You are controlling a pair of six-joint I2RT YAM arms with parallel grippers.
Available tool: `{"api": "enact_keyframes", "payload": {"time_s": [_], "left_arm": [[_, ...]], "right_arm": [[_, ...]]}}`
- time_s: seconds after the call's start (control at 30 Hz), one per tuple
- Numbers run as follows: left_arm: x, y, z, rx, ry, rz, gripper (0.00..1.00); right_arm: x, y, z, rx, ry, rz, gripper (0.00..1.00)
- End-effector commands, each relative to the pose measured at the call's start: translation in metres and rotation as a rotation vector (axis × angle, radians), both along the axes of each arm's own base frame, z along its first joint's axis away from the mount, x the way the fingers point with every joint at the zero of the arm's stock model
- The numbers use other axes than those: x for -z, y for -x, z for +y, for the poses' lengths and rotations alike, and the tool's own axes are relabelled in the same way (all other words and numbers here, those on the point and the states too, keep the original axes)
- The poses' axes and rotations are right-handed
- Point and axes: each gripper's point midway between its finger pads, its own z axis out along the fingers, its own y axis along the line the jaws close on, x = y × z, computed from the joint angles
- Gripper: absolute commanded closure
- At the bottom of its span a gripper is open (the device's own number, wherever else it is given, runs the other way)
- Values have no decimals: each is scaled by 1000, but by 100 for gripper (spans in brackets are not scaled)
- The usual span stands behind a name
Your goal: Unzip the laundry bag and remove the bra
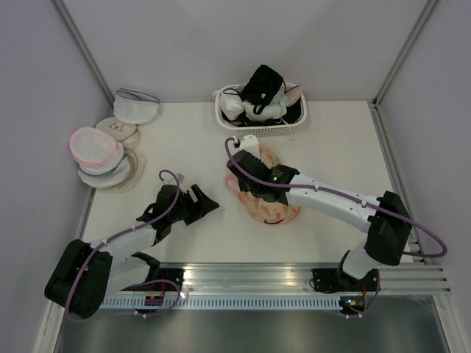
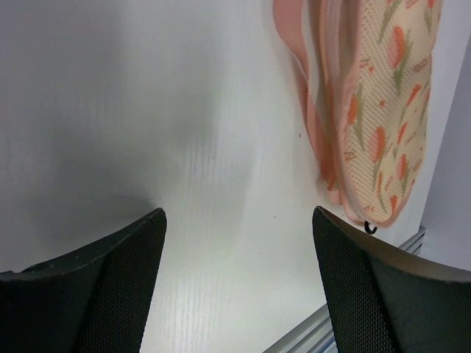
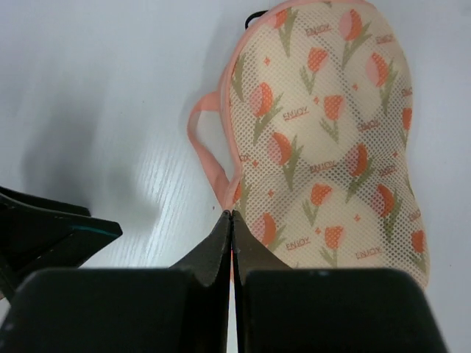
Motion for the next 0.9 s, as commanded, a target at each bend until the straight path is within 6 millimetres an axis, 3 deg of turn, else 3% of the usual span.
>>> {"api": "enact_keyframes", "payload": {"time_s": [0.0, 0.13, 0.23, 0.33, 0.37, 0.4, 0.5, 0.6, 0.63, 0.67, 0.73, 0.87], "left_arm": [[-39, -20, -22, 56, 115, -117, 16], [-42, -30, -34, 94, 137, -107, 15], [-36, -34, -38, 103, 136, -75, 15], [-32, -37, -37, 81, 138, -75, 15], [-31, -38, -36, 68, 137, -73, 15], [-30, -37, -35, 61, 137, -70, 15], [-27, -35, -30, 33, 124, -53, 15], [-23, -32, -22, -4, 105, -41, 14], [-22, -30, -21, -9, 100, -40, 14], [-21, -30, -17, -24, 91, -39, 14], [-26, -29, -16, -28, 92, -56, 14], [-30, -26, -12, -36, 82, -66, 13]], "right_arm": [[-11, 5, -13, 17, -23, -13, 100], [-31, -11, -61, 170, -12, -81, 99], [-21, -18, -74, 162, -17, -65, 100], [5, -17, -63, 78, 19, -3, 96], [11, -13, -54, 15, 20, 28, 74], [18, -12, -47, -16, 15, 47, 65], [37, -10, -27, -94, 18, 88, 55], [51, -7, -7, -141, 40, 104, 52], [64, -6, -2, -153, 75, 121, 51], [63, -9, 4, -155, 82, 113, 50], [82, -11, 6, -149, 143, 129, 48], [99, -23, 4, -106, 239, 128, 45]]}}
